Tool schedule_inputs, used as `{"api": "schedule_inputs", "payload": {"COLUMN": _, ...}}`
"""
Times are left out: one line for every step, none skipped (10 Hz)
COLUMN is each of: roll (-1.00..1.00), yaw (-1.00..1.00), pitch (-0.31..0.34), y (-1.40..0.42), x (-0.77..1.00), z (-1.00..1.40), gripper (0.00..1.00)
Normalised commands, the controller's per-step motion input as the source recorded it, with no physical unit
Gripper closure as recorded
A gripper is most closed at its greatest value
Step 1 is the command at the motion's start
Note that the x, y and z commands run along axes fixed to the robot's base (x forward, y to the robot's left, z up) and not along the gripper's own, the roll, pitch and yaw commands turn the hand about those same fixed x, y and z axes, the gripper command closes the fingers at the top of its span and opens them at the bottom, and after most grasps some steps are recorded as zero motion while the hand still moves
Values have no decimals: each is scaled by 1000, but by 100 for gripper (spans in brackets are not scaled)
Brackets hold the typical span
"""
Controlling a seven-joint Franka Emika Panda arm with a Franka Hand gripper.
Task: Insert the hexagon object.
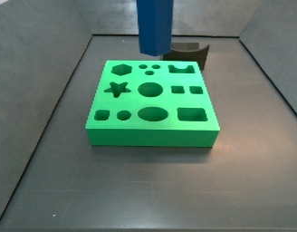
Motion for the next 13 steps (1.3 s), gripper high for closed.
{"api": "schedule_inputs", "payload": {"roll": 37, "yaw": 0, "pitch": -37, "y": 994, "x": -443, "z": -477, "gripper": 100}}
{"api": "schedule_inputs", "payload": {"roll": 46, "yaw": 0, "pitch": -33, "y": 989, "x": -431, "z": -451, "gripper": 100}}
{"api": "schedule_inputs", "payload": {"roll": 47, "yaw": 0, "pitch": -33, "y": 986, "x": -431, "z": -449, "gripper": 100}}
{"api": "schedule_inputs", "payload": {"roll": 49, "yaw": 0, "pitch": -33, "y": 986, "x": -431, "z": -449, "gripper": 100}}
{"api": "schedule_inputs", "payload": {"roll": 47, "yaw": 0, "pitch": -31, "y": 986, "x": -431, "z": -449, "gripper": 100}}
{"api": "schedule_inputs", "payload": {"roll": 17, "yaw": 0, "pitch": -57, "y": 997, "x": -449, "z": -414, "gripper": 100}}
{"api": "schedule_inputs", "payload": {"roll": 10, "yaw": 0, "pitch": -69, "y": 983, "x": -494, "z": -406, "gripper": 100}}
{"api": "schedule_inputs", "payload": {"roll": 4, "yaw": 0, "pitch": -76, "y": 957, "x": -500, "z": -397, "gripper": 100}}
{"api": "schedule_inputs", "payload": {"roll": -31, "yaw": -17, "pitch": -136, "y": 466, "x": -300, "z": -371, "gripper": 100}}
{"api": "schedule_inputs", "payload": {"roll": -154, "yaw": 0, "pitch": -191, "y": 86, "x": -66, "z": -354, "gripper": 100}}
{"api": "schedule_inputs", "payload": {"roll": -247, "yaw": 0, "pitch": -157, "y": 63, "x": 0, "z": -383, "gripper": 100}}
{"api": "schedule_inputs", "payload": {"roll": -199, "yaw": 0, "pitch": -80, "y": 0, "x": 146, "z": -311, "gripper": 100}}
{"api": "schedule_inputs", "payload": {"roll": -120, "yaw": 0, "pitch": -26, "y": -63, "x": 251, "z": -223, "gripper": 100}}
